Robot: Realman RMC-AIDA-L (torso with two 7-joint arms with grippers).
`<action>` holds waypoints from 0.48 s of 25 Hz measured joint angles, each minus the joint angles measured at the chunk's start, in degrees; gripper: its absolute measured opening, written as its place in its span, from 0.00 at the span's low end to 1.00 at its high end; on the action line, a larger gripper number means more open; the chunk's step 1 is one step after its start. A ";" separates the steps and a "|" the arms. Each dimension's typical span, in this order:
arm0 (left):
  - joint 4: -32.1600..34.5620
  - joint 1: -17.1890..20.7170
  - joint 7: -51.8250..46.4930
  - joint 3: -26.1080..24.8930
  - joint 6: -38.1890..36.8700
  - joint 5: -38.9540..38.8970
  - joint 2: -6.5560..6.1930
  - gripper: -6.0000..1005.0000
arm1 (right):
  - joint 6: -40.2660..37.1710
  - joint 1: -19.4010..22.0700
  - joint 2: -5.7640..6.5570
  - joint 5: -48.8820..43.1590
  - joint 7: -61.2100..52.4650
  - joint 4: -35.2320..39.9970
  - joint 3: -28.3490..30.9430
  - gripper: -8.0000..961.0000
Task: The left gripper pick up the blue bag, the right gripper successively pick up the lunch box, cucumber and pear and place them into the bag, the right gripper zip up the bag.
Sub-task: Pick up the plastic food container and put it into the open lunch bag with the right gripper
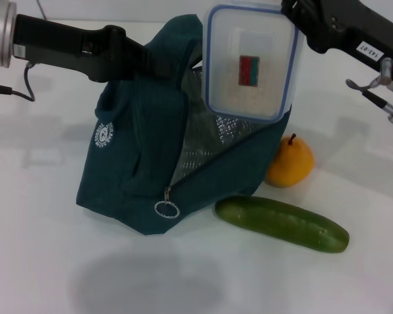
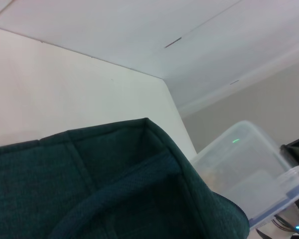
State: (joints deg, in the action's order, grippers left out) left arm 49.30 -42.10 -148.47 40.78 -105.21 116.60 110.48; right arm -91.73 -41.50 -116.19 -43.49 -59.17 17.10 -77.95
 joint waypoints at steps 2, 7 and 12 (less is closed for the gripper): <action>0.00 0.00 0.01 0.00 0.00 0.00 0.02 0.04 | 0.13 0.25 0.00 0.00 0.06 -0.20 -0.07 0.09; -1.07 -0.13 0.13 0.00 0.00 -0.13 0.01 0.04 | 0.24 0.41 0.00 0.00 0.57 -1.57 -0.16 0.09; -1.45 -0.25 0.26 0.00 0.00 -0.20 -0.16 0.04 | 0.38 0.44 0.00 0.00 1.47 -2.27 -0.63 0.09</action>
State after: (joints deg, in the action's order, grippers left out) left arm 47.85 -42.34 -148.21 40.78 -105.21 116.40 110.32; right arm -91.35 -41.06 -116.19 -43.49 -57.70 14.83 -78.59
